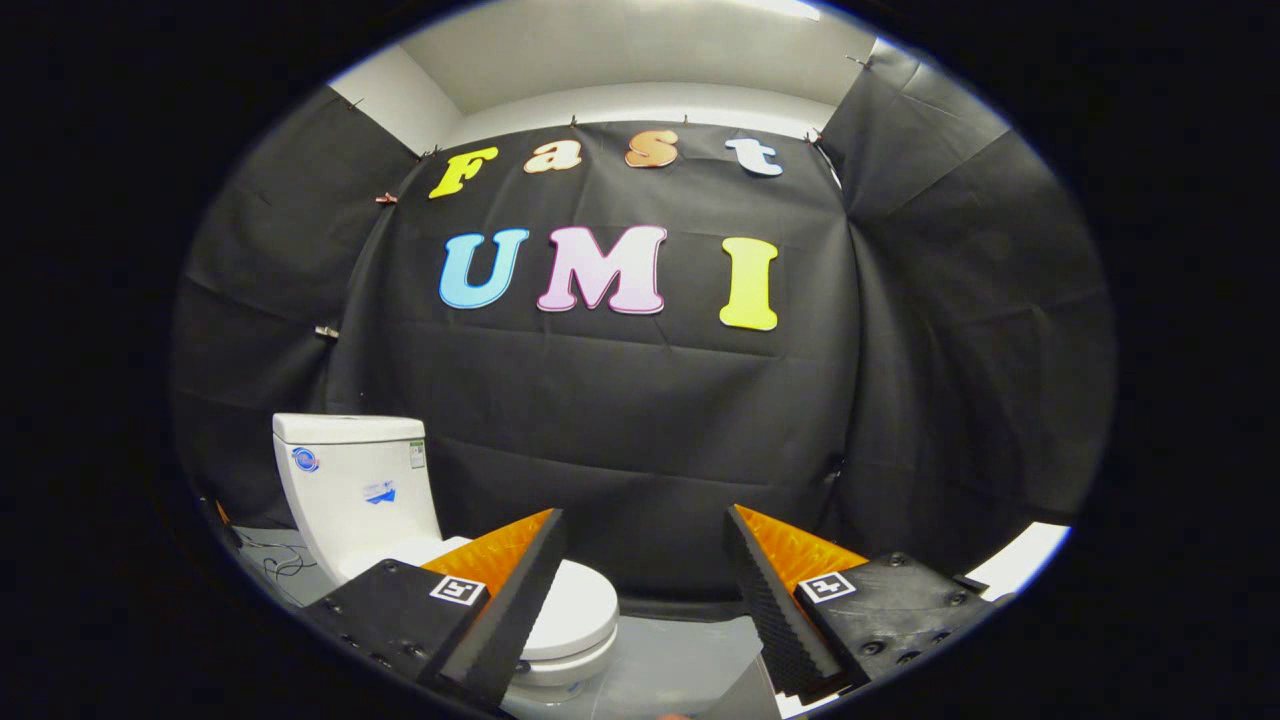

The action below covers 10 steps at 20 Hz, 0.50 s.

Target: Open the toilet lid.

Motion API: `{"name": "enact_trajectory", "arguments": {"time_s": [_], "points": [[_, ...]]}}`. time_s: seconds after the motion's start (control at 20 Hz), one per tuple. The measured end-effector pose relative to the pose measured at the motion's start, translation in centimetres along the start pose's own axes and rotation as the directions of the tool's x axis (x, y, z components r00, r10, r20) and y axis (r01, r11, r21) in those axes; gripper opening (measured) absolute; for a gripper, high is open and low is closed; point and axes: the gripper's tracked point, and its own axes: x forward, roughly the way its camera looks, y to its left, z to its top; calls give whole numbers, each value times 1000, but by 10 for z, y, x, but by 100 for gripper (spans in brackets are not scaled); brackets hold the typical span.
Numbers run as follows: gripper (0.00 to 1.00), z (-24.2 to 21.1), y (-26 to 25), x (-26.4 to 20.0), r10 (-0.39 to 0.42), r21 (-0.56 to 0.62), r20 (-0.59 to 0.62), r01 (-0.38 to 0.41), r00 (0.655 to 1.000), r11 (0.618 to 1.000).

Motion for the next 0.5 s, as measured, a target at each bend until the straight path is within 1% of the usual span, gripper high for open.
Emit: {"name": "enact_trajectory", "arguments": {"time_s": [0.15, 0.25, 0.3, 0.35, 0.4, 0.5], "points": [[97, -29, 22, 7, 73, 41, -118, -69, 990, 997], [98, -51, 40, 10, 130, 94, -203, -113, 971, 989], [98, -66, 50, 11, 163, 113, -250, -139, 954, 984], [98, -84, 59, 13, 190, 131, -310, -156, 931, 979], [98, -102, 66, 14, 218, 164, -374, -167, 901, 972], [99, -137, 75, 7, 259, 245, -486, -154, 835, 957]]}}
